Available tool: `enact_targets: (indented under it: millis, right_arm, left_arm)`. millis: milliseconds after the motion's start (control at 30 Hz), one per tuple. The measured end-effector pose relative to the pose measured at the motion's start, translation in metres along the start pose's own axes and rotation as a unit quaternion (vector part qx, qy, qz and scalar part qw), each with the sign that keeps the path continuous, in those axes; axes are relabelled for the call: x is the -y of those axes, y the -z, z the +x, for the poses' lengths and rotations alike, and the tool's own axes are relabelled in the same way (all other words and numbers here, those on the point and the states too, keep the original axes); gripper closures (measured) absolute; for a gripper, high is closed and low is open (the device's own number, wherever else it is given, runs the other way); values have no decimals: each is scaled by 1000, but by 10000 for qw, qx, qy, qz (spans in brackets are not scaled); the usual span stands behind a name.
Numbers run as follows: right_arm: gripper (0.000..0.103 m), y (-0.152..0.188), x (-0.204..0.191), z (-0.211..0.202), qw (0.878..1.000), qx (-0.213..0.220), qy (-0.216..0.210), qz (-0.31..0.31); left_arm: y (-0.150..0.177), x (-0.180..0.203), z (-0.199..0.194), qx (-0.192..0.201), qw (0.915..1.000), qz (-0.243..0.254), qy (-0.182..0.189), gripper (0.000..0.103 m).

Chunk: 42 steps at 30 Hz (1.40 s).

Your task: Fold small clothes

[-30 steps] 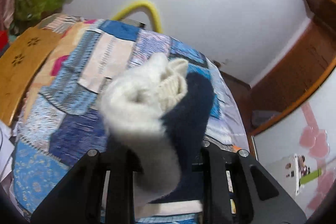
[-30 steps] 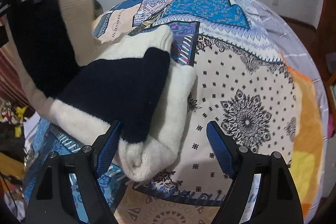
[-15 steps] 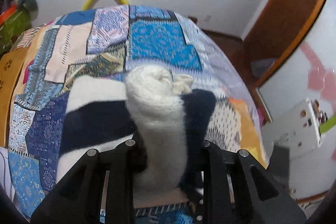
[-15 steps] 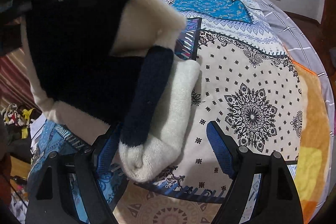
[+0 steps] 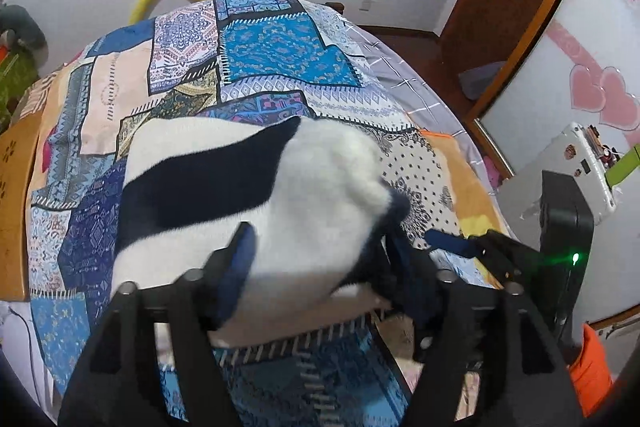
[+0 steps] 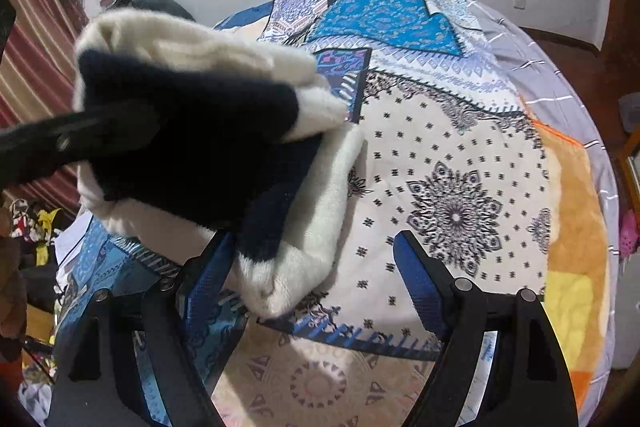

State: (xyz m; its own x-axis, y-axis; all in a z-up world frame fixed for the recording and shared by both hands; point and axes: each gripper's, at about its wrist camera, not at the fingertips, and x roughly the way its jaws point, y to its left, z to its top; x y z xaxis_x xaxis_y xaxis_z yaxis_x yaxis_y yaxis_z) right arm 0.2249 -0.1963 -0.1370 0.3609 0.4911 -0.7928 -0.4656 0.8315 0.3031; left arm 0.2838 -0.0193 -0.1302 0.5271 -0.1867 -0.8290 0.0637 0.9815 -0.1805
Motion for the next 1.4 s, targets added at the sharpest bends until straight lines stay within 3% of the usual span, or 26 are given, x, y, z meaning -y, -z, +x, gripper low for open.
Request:
enact_targets:
  millis: [233,300,367,433,667,933,1133,1400]
  right_arm:
    - [24,-6,-2,-30,9997,251,-32,72]
    - [24,-10,-6,-37,9994,329,-99,79]
    - [24,-13,-13,-44,9991,409,-137,43]
    - [24,-17,-19,-46,9987,477,-189,5]
    - [22,-36,-49,-49,9971,657,-323,-195]
    - [22,-52,-56,-16,9980,424,-475,54]
    - [23,-52,-55,-4,9978,269,-572,187]
    - [52,-46,-58,3,9986,146,-504,-67]
  left_arm:
    - [8,-19,-36,249,9995,-175,-120,32]
    - [11,-31,-45,320,9989,-266,-217,28]
    - [16,-47,-53,417,9977,-413,-346,17]
    - [22,-62,-57,472,9963,-547,-473,16]
    - [54,-112,-58,200,9931,-830,-807,16]
    - [94,-138,-46,-31,9917,-1050,-746,15]
    - [97,-146,-26,-203,9909,-1206,-566,16]
    - [101,-155,0,-345,9895,-1295,-536,11]
